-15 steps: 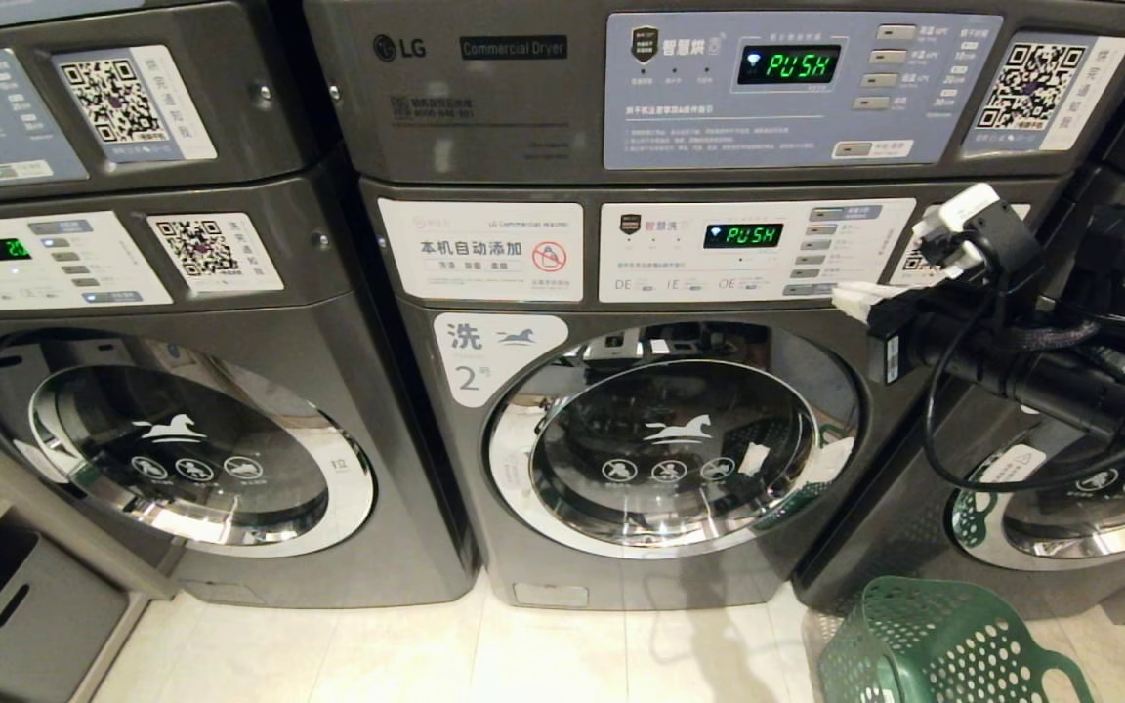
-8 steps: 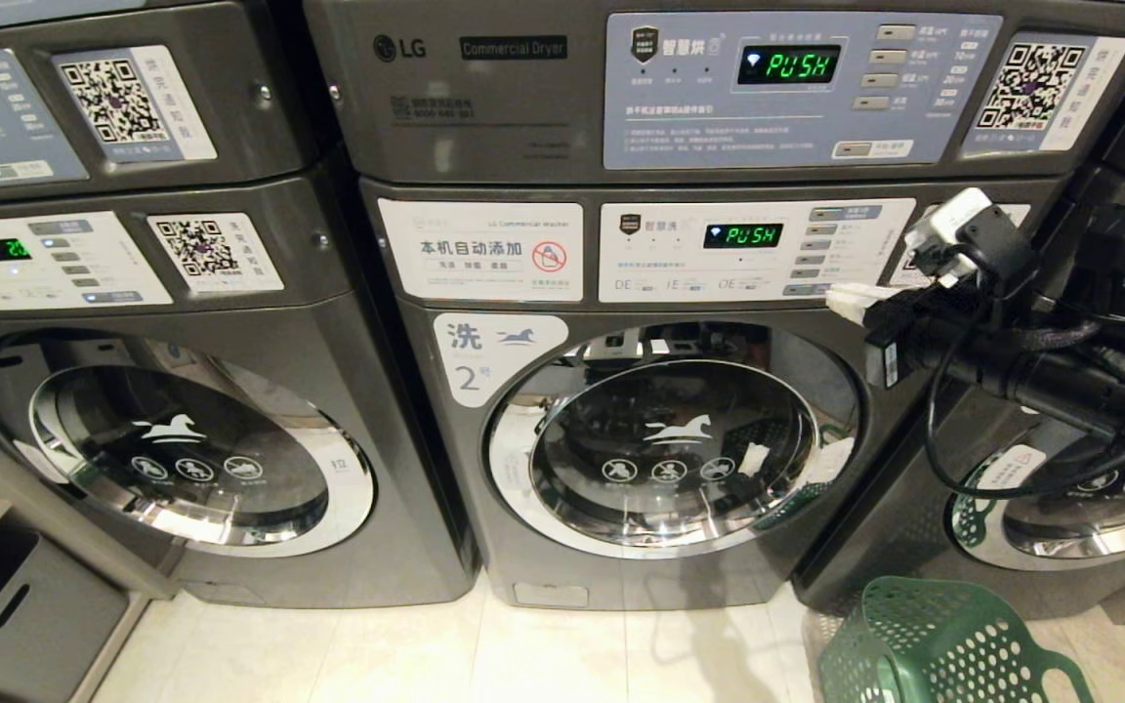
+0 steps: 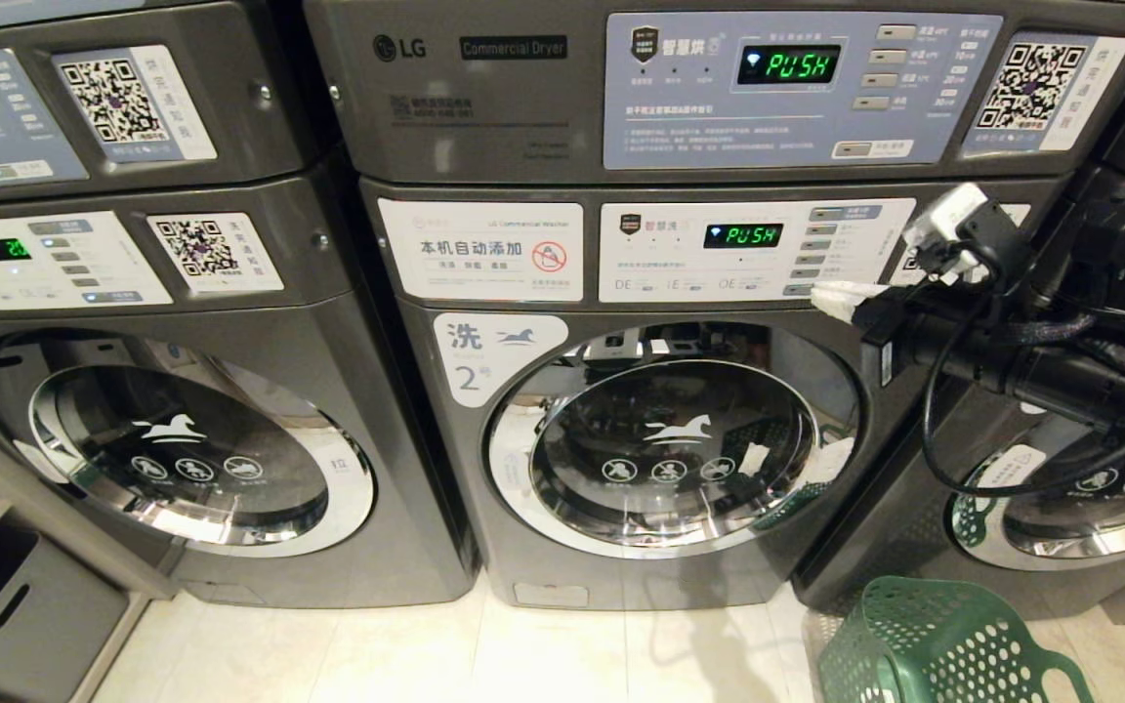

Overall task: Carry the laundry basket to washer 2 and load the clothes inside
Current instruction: Press the washing machine switch

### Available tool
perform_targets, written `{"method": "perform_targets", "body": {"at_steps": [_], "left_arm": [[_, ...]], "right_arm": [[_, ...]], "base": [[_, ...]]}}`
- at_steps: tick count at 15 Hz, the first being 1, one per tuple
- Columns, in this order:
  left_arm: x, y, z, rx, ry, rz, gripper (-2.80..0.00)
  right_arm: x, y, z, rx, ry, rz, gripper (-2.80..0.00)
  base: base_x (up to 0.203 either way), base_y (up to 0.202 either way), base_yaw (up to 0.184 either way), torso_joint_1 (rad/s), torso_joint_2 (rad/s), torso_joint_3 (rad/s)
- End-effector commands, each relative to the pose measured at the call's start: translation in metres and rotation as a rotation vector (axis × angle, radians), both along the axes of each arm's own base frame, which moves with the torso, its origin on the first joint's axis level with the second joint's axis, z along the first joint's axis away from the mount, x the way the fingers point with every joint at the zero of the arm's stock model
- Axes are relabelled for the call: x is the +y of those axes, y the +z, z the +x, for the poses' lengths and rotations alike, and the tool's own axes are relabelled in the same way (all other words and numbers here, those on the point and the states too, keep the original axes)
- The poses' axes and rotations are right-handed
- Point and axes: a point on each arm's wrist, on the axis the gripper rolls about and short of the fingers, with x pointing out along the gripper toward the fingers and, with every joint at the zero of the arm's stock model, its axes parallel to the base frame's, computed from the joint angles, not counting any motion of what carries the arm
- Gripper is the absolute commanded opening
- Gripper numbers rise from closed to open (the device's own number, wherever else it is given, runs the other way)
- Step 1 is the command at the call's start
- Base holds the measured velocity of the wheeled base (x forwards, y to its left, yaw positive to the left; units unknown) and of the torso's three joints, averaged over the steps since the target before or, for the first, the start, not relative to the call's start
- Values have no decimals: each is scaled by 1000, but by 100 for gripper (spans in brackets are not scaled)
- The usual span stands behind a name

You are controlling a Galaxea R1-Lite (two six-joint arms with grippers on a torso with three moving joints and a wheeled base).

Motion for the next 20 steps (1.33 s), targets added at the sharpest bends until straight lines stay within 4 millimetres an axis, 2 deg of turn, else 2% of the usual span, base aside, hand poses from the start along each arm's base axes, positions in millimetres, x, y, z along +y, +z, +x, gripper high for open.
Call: {"method": "perform_targets", "body": {"at_steps": [1, 6, 13, 20], "left_arm": [[0, -3, 1, 7, 1, 0, -280], [0, -3, 1, 8, 1, 0, -280], [0, -3, 1, 7, 0, 0, -280], [0, -3, 1, 7, 1, 0, -280]], "right_arm": [[-2, 3, 4, -16, -9, 0, -280], [-16, 7, 11, -34, -54, 0, -280], [-14, 6, 22, -37, -50, 0, -280], [-11, 5, 43, -46, -45, 0, -280]], "base": [[0, 0, 0, 0, 0, 0], [0, 0, 0, 0, 0, 0], [0, 0, 0, 0, 0, 0], [0, 0, 0, 0, 0, 0]]}}
